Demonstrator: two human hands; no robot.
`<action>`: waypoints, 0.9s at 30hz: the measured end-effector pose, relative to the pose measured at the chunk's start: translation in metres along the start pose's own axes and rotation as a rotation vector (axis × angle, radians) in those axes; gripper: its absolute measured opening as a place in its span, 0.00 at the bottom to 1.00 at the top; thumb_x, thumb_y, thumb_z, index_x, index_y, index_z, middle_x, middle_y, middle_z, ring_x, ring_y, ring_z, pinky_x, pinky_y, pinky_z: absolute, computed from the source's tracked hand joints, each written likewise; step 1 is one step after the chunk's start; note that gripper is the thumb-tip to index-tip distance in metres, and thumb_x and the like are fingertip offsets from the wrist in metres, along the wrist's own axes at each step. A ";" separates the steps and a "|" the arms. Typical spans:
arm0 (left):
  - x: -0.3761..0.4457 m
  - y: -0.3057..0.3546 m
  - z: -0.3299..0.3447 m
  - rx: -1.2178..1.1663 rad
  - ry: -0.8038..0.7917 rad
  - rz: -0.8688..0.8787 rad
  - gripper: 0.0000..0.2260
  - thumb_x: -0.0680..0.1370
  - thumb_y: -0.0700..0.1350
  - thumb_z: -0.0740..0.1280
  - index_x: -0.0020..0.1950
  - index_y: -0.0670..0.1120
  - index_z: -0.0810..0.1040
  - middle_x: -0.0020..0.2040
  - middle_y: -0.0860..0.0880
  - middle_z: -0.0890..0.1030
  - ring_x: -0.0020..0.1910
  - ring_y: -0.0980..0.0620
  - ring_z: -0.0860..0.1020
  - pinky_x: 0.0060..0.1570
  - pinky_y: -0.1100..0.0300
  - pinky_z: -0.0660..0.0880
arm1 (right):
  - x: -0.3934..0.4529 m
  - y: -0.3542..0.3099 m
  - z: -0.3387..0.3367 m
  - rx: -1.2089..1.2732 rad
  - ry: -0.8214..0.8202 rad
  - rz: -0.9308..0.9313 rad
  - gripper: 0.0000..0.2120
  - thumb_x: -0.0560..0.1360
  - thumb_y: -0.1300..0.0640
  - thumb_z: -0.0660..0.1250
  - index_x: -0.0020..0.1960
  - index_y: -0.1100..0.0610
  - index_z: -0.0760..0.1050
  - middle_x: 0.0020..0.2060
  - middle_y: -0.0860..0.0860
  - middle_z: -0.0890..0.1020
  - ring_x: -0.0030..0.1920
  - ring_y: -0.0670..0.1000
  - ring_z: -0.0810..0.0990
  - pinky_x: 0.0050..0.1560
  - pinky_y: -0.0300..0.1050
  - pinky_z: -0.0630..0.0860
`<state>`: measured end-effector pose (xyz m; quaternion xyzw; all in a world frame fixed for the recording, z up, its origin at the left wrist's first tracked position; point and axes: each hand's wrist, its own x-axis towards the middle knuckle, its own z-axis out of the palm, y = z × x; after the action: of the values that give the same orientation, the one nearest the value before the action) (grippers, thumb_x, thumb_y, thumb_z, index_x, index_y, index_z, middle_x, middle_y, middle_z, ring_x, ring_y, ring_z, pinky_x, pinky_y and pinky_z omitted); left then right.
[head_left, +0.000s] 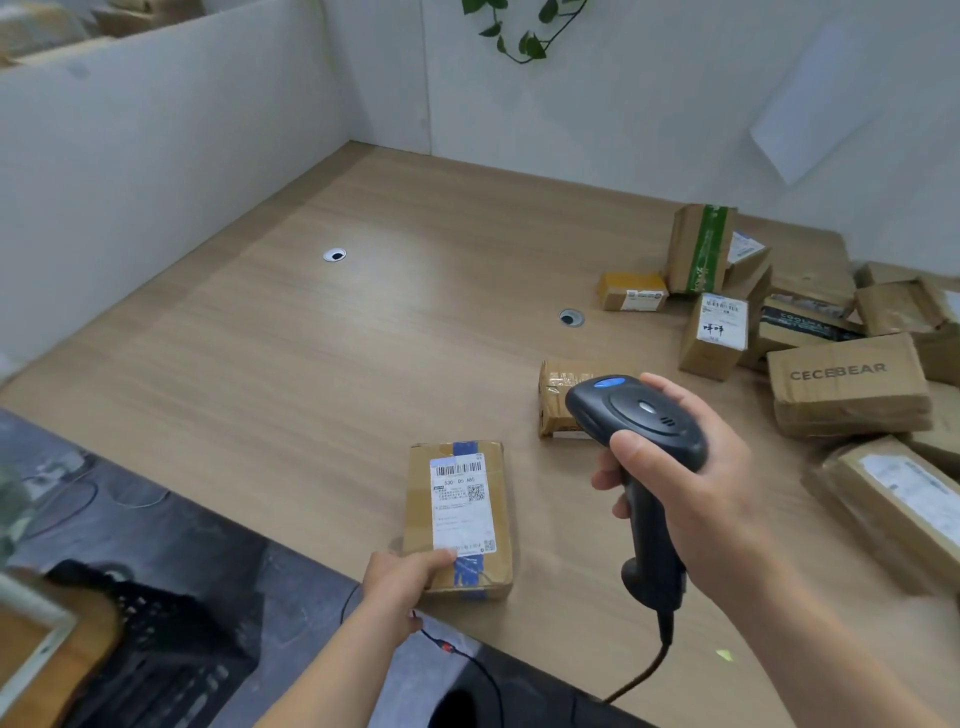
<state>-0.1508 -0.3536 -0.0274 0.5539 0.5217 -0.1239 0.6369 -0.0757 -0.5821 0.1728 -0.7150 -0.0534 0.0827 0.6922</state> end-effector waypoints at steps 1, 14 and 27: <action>-0.002 -0.003 0.000 -0.030 0.002 -0.005 0.18 0.69 0.42 0.80 0.50 0.46 0.73 0.48 0.47 0.81 0.51 0.43 0.77 0.52 0.44 0.73 | -0.001 0.002 -0.001 -0.005 -0.009 0.001 0.27 0.65 0.53 0.74 0.62 0.43 0.74 0.39 0.54 0.86 0.35 0.56 0.85 0.31 0.50 0.80; -0.018 -0.035 -0.008 -0.243 -0.060 -0.041 0.32 0.63 0.39 0.80 0.65 0.45 0.72 0.51 0.45 0.87 0.44 0.47 0.84 0.36 0.58 0.73 | -0.013 0.009 0.001 -0.053 -0.121 -0.002 0.24 0.72 0.64 0.77 0.58 0.40 0.76 0.39 0.53 0.86 0.35 0.56 0.86 0.31 0.49 0.80; -0.032 0.019 -0.016 0.517 0.161 0.375 0.48 0.59 0.64 0.75 0.77 0.62 0.62 0.66 0.50 0.75 0.60 0.48 0.77 0.59 0.52 0.76 | -0.016 0.006 -0.008 -0.001 -0.149 -0.012 0.25 0.65 0.54 0.75 0.60 0.41 0.75 0.40 0.54 0.87 0.36 0.58 0.86 0.31 0.50 0.80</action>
<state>-0.1589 -0.3471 0.0120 0.7918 0.4105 -0.0888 0.4435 -0.0905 -0.5930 0.1675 -0.7070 -0.1092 0.1316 0.6862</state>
